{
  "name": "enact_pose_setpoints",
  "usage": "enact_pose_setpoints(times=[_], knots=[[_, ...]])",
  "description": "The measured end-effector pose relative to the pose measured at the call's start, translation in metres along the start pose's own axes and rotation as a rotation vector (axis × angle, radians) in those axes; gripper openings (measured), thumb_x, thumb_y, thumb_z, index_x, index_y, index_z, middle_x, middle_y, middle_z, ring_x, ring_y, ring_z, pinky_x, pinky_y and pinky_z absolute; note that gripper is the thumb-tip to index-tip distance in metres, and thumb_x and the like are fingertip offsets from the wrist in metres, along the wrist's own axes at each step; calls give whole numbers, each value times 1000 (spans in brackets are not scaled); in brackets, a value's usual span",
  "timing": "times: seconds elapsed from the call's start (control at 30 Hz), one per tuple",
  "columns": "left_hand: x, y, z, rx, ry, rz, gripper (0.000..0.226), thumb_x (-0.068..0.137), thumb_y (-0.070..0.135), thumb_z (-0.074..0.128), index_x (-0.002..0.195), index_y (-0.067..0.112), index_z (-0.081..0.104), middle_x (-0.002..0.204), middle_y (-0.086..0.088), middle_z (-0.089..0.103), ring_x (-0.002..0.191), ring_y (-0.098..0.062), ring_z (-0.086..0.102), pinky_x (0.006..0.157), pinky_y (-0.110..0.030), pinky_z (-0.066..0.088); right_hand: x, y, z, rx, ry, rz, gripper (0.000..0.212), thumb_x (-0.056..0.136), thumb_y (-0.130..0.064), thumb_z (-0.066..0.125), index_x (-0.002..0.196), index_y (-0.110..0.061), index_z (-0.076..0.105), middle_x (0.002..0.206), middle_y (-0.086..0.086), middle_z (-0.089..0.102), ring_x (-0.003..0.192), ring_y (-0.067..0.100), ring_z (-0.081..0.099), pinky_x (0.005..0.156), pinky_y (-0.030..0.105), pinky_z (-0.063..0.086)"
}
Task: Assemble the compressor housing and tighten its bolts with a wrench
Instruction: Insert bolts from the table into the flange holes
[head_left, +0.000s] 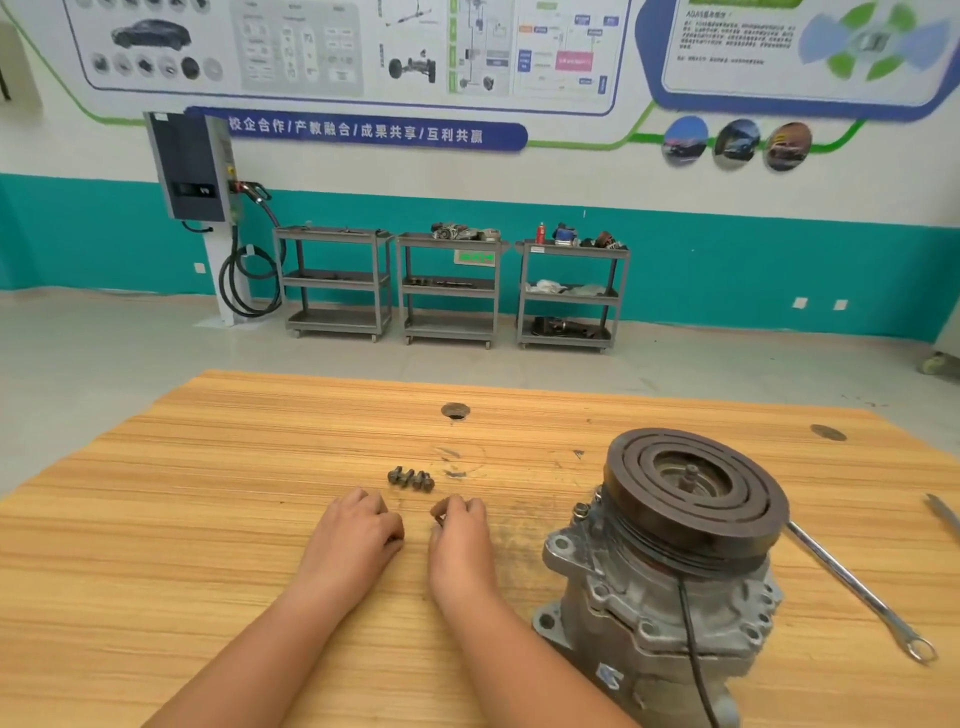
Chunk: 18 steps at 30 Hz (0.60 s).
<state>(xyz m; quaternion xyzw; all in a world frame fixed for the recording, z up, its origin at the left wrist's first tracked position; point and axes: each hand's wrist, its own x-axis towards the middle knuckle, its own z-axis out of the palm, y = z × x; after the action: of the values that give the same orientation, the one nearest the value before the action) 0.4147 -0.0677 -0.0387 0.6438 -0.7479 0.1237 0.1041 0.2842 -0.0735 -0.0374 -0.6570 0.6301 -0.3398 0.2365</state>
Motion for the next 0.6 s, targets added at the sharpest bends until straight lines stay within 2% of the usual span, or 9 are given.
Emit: enact_pose_setpoints(times=[0.07,0.13,0.2,0.27,0.3,0.37,0.43,0.53,0.6], knots=[[-1,2,3,-73,21,3,28,96,36,50,120,27,61,116,6,56,115,-15,46,90,-26,37,-20,-7,-16,213,33,68,11,96,-13,47,104,-19,50,113,-2,48,85,5,48,73,15,36],[-1,3,4,-159,35,-14,31,98,29,49,127,21,57,122,2,52,114,-17,50,88,-26,40,-49,-13,-32,447,8,70,13,92,-12,56,94,-22,49,102,-7,54,78,-4,49,67,8,38],[-3,5,2,-205,16,7,29,98,23,50,124,16,59,123,-1,52,110,-20,54,84,-26,40,-89,-15,-54,634,-83,-48,23,86,-7,62,84,-27,52,91,-10,58,73,-7,53,66,9,41],[-7,10,-3,-251,-2,78,25,96,21,53,117,14,64,118,-2,55,106,-19,57,83,-24,40,-130,-8,-84,689,-155,-190,24,78,-10,66,76,-33,60,84,-14,62,72,-6,57,59,11,40],[-10,14,-8,-285,-3,116,23,95,21,56,115,15,66,115,1,56,104,-17,58,84,-22,41,-145,0,-103,642,-124,-288,22,74,-16,68,75,-38,64,83,-17,63,70,-5,59,57,12,40],[-20,28,-20,-433,64,191,21,89,16,67,109,21,68,106,9,57,98,-10,60,86,-22,46,-161,17,-145,473,88,-491,18,72,-27,68,81,-43,66,89,-21,62,63,-3,57,56,10,42],[-34,51,-39,-760,178,191,37,77,6,77,100,34,69,96,14,61,90,-3,63,81,-19,52,-164,33,-185,282,303,-636,14,75,-27,66,85,-36,69,93,-18,59,61,-8,52,58,6,42],[-50,89,-71,-1213,291,160,48,69,4,78,96,42,69,94,13,63,88,-4,66,74,-14,54,-155,50,-218,105,417,-660,21,74,-17,72,93,-27,72,89,-19,61,72,-14,52,65,3,42],[-55,107,-88,-1272,318,203,57,70,-4,80,99,44,68,96,14,63,89,-6,66,74,-17,56,-146,55,-223,19,417,-636,30,70,-13,71,98,-25,68,88,-20,63,74,-18,51,66,0,40]])
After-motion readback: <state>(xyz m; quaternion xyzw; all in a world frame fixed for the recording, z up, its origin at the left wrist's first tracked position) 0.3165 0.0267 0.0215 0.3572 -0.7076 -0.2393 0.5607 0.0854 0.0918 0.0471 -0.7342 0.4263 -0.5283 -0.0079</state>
